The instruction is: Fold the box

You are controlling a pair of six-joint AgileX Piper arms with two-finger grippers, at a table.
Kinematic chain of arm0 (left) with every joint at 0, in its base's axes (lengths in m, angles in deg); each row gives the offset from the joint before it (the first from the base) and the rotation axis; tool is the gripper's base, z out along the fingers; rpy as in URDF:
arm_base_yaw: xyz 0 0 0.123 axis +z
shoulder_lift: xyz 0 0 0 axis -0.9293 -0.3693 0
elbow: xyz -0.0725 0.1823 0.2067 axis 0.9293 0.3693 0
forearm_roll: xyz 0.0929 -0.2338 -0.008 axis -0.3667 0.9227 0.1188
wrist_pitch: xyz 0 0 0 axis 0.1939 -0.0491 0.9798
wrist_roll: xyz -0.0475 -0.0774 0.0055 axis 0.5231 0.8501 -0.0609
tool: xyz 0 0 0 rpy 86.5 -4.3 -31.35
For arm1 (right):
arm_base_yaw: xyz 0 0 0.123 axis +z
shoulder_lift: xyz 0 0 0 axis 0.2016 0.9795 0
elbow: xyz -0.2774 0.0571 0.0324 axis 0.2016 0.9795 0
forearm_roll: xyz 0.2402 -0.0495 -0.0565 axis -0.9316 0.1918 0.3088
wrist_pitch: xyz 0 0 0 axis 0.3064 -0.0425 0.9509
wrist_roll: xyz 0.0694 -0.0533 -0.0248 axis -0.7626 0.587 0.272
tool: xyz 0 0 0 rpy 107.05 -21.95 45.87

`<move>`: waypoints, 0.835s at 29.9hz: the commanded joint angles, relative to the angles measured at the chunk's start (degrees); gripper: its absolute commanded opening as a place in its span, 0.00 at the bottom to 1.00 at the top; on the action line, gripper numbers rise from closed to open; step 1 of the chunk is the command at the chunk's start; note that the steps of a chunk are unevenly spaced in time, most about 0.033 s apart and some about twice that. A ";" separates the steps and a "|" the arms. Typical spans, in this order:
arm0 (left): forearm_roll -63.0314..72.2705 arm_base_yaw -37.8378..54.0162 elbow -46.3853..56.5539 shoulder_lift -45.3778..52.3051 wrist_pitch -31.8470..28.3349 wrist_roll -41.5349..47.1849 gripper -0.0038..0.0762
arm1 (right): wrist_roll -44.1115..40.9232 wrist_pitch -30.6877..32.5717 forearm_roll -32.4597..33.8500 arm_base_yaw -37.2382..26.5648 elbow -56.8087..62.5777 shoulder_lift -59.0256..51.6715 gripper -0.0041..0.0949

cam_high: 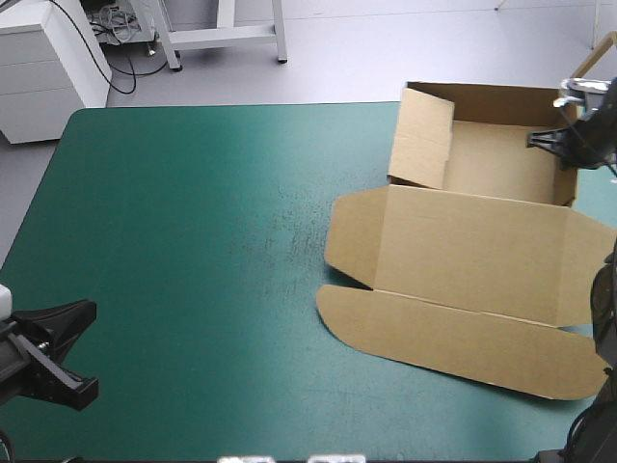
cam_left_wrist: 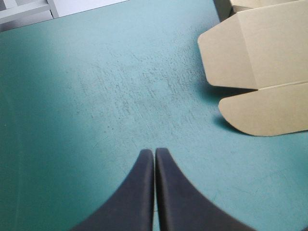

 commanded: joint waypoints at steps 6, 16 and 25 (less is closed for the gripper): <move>0.12 -0.11 -1.04 -0.57 2.56 0.50 0.04 | 2.29 -2.15 -0.40 -12.40 -2.11 0.80 0.02; -1.21 -0.11 -1.04 -0.57 2.56 0.50 0.04 | 2.51 0.90 -0.24 -14.30 -2.11 2.42 0.35; -1.09 -0.11 -1.04 -0.57 2.45 0.50 0.04 | 2.78 2.00 -0.55 -14.30 -2.11 -0.54 0.98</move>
